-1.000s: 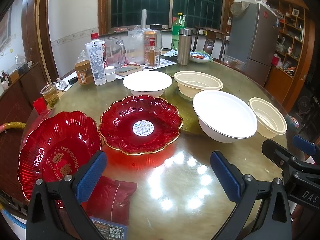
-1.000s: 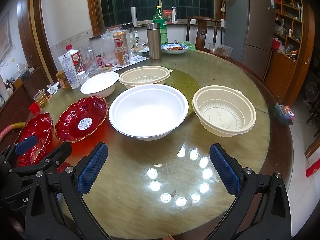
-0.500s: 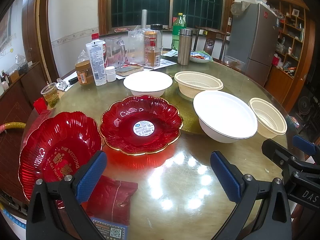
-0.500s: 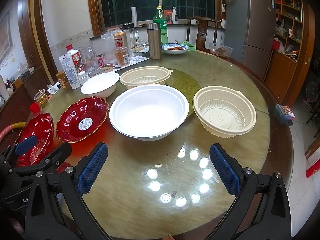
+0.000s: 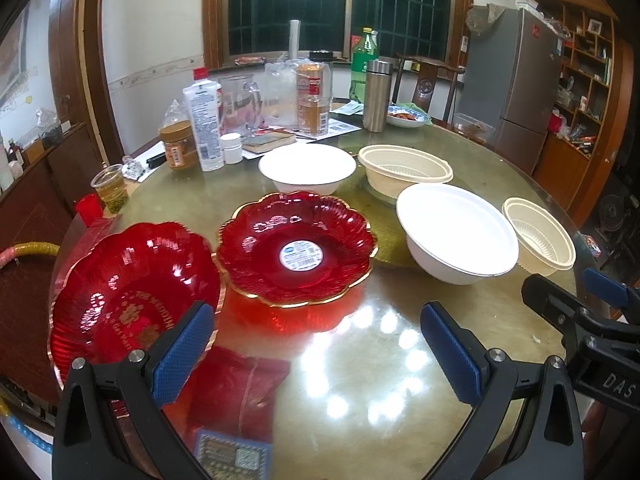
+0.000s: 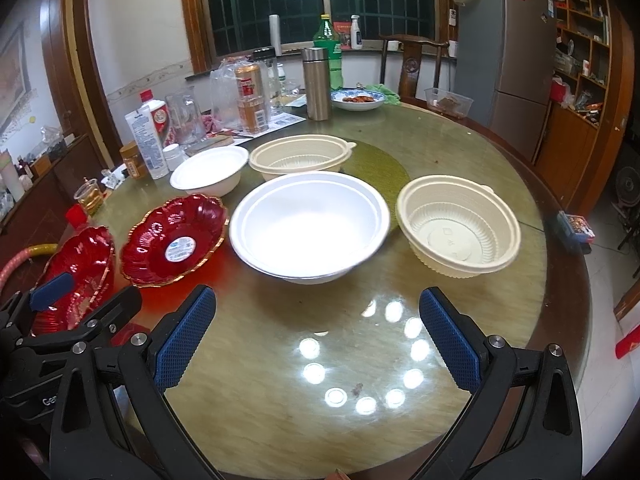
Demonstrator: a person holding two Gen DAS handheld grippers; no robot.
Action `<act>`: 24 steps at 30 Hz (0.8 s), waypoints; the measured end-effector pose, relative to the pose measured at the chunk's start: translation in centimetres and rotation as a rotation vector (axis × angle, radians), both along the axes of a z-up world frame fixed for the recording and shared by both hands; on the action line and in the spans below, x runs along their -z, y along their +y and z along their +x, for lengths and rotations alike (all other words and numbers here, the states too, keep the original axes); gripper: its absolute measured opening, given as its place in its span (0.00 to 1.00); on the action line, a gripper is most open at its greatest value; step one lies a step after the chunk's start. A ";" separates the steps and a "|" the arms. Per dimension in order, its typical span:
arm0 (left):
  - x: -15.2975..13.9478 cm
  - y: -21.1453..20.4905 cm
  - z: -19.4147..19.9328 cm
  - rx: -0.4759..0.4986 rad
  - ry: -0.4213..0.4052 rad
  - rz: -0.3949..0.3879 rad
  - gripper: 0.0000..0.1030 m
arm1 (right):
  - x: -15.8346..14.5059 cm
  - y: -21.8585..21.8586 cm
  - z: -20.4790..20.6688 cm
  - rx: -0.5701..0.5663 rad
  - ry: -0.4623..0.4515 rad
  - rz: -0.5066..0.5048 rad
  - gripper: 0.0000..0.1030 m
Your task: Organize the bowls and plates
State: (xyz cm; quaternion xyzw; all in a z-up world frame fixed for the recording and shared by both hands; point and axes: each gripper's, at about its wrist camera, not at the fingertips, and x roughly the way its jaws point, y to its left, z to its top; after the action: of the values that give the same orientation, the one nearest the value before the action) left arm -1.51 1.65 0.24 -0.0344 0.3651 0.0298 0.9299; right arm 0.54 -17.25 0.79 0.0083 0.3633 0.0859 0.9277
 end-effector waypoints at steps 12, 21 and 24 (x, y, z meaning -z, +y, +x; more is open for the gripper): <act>-2.4 18.6 -7.1 -0.343 -0.059 -0.087 1.00 | 1.6 10.4 1.0 -0.458 0.251 0.367 1.00; 3.0 24.5 -5.2 -0.506 0.090 -0.205 0.96 | 6.5 18.1 4.9 -0.472 0.515 0.524 0.75; 3.9 24.1 -3.8 -0.483 0.116 -0.181 0.76 | 8.0 19.4 5.7 -0.438 0.554 0.545 0.68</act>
State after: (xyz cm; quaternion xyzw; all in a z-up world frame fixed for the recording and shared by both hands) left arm -5.35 25.75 -3.65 -0.2019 0.4001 0.2202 0.8664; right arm 6.25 2.17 -7.17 0.1980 0.5552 0.3677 0.7192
